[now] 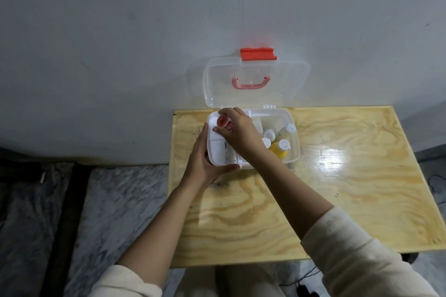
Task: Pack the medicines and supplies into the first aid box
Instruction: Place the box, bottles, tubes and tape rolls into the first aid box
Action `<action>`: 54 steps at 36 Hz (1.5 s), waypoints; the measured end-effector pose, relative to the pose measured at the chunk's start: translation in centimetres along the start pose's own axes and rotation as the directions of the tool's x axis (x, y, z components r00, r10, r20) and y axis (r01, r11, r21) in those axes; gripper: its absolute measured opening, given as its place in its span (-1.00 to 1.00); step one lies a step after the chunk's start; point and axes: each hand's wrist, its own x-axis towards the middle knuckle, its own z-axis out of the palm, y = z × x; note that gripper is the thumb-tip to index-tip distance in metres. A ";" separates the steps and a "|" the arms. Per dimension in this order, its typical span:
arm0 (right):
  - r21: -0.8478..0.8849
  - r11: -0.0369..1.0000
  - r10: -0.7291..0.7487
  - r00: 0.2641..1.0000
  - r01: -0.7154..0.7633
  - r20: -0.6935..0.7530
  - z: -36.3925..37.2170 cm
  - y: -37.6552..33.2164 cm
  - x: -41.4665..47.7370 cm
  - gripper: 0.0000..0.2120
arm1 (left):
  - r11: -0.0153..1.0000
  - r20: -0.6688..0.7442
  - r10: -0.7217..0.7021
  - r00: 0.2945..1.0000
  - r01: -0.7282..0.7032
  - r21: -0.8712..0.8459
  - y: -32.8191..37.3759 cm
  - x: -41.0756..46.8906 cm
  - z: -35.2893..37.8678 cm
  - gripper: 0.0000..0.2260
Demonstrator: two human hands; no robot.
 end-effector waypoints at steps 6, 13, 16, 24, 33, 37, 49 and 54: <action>-0.010 1.000 -0.011 1.000 0.011 -0.012 -0.3 0.5 -0.2 -0.60 | 0.999 0.001 0.037 0.999 -0.037 -0.006 0.2 0.1 0.0 0.05; 0.017 1.000 -0.003 1.000 0.003 -0.021 0.1 0.3 0.0 -0.61 | 0.999 -0.017 0.040 0.999 -0.039 0.017 -0.2 0.0 0.0 -0.01; 0.014 1.000 0.001 1.000 -0.001 -0.024 0.1 0.4 0.2 -0.60 | 0.999 -0.020 0.034 0.999 -0.033 0.029 -0.2 0.0 0.0 0.00; 0.075 0.996 0.059 0.995 -0.054 -0.077 0.4 0.6 0.6 -0.61 | 1.000 -0.013 0.015 1.000 -0.015 0.020 -0.1 0.0 0.0 0.00; 0.057 0.998 0.026 0.989 -0.017 -0.148 0.7 0.7 0.7 -0.61 | 1.000 0.005 0.002 1.000 -0.002 0.008 -0.3 0.0 0.0 0.06; 0.068 0.997 0.032 0.988 -0.022 -0.149 0.5 0.6 0.5 -0.57 | 1.000 -0.003 0.012 1.000 -0.012 0.012 0.0 0.0 0.0 0.05; -0.099 0.995 0.026 0.998 -0.031 -0.054 0.2 0.7 0.1 -0.77 | 0.999 0.005 0.018 1.000 -0.017 -0.027 -0.1 0.2 -0.1 0.07; -0.152 0.988 0.010 1.000 -0.014 -0.027 -0.2 0.9 0.3 -0.76 | 0.999 0.019 0.027 0.999 -0.027 -0.042 0.4 0.1 -0.3 0.03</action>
